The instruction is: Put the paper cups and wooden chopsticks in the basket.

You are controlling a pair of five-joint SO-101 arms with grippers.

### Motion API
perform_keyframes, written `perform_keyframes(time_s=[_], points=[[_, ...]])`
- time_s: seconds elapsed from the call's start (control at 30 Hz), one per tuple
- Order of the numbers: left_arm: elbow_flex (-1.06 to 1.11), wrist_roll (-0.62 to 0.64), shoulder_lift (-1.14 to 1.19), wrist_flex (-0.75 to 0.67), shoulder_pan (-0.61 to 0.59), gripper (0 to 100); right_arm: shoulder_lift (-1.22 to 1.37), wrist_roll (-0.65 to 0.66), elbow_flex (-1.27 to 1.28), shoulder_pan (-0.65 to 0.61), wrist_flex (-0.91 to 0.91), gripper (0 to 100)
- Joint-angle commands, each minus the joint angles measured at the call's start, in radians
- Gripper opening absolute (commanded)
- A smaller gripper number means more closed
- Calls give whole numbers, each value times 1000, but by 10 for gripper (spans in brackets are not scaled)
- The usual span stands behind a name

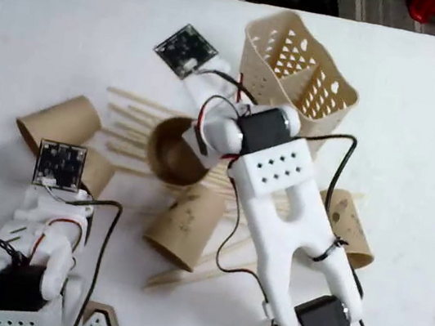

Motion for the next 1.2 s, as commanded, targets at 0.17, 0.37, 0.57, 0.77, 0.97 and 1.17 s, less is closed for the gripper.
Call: perform_keyframes(time_s=[0.17, 0.37, 0.57, 0.77, 0.97, 1.17], points=[[-43, -5, 1, -26, -10, 24, -10, 9, -359, 61, 217, 18], [-43, -5, 1, -25, -10, 24, -10, 9, -568, 163, 291, 18], [-41, -5, 1, -25, -10, 24, -10, 9, -675, 259, 289, 18], [-28, -5, 1, -28, -10, 25, -1, 9, -787, 377, 286, 18], [-28, -5, 1, -28, -10, 26, 35, 9, -721, 509, 211, 18], [-28, -5, 1, -28, -10, 27, 163, 3, -675, 558, 200, 18]])
